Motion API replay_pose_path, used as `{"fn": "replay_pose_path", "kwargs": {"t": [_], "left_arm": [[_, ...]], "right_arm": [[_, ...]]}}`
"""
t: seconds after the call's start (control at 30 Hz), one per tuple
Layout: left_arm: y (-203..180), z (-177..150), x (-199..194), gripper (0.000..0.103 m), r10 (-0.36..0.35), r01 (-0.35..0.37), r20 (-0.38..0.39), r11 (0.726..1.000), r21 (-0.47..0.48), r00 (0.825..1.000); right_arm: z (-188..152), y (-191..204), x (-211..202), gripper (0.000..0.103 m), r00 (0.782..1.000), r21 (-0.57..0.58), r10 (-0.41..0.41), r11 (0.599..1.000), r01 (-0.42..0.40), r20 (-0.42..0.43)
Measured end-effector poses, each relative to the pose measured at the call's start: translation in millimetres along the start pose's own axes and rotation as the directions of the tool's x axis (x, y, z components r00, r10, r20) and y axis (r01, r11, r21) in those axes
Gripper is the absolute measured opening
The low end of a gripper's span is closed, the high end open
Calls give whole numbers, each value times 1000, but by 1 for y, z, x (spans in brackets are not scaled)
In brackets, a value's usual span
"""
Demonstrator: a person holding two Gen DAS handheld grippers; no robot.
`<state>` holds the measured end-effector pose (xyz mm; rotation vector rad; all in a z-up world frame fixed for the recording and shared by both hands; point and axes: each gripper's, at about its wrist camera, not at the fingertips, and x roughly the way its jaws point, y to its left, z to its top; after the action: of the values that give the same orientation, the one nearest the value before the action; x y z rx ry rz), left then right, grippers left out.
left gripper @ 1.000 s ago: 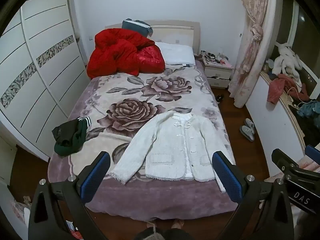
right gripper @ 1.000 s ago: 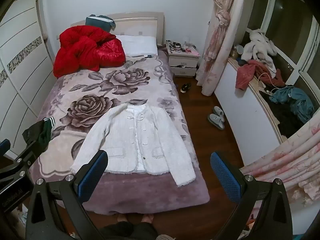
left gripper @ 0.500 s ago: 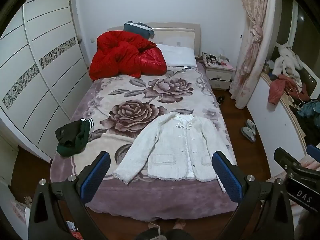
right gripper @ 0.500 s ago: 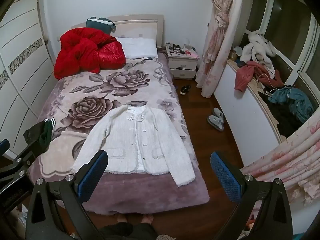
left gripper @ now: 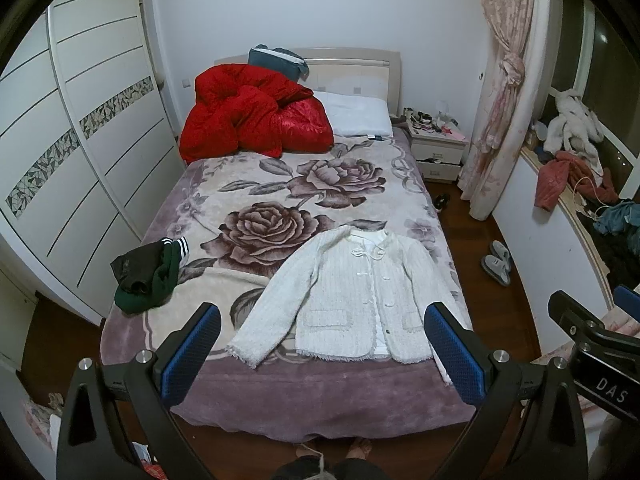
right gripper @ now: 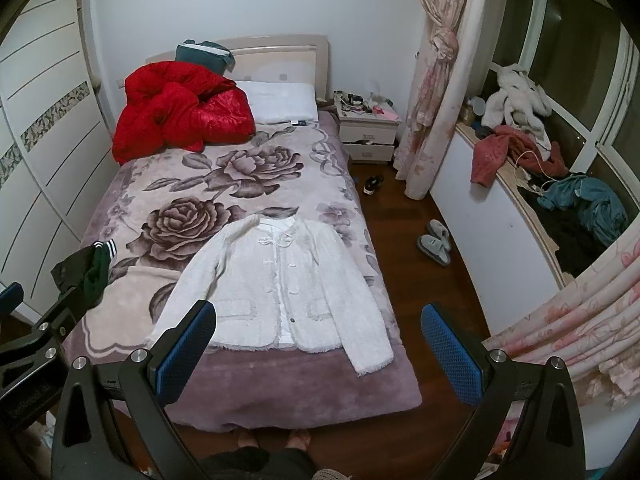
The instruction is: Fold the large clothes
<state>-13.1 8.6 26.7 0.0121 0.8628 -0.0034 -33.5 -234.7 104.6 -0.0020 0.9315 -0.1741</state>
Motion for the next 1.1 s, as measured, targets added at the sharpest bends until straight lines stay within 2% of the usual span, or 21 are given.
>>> {"fn": "replay_pose_path", "kwargs": {"t": [0.6,0.97,1.0,1.1], "left_arm": [[-6,6,-16,103,4,-4,0,1000,-8,1000],[-13,14,-13,103,2,-2,0,1000,-12,1000],[-1,5,-3,103,0,0,1,1000,-15,1000],[-1,6,-3,103,-1,1,1,1000,-14,1000]], "right_arm": [[3,12,-18,103,1000,-1,0,1000,0,12],[13,17,-23,103,1000,-4,-1,1000,2,14],[10,14,-21,103,1000,-2,1,1000,-1,14],[10,14,-21,103,1000,-3,0,1000,0,15]]}}
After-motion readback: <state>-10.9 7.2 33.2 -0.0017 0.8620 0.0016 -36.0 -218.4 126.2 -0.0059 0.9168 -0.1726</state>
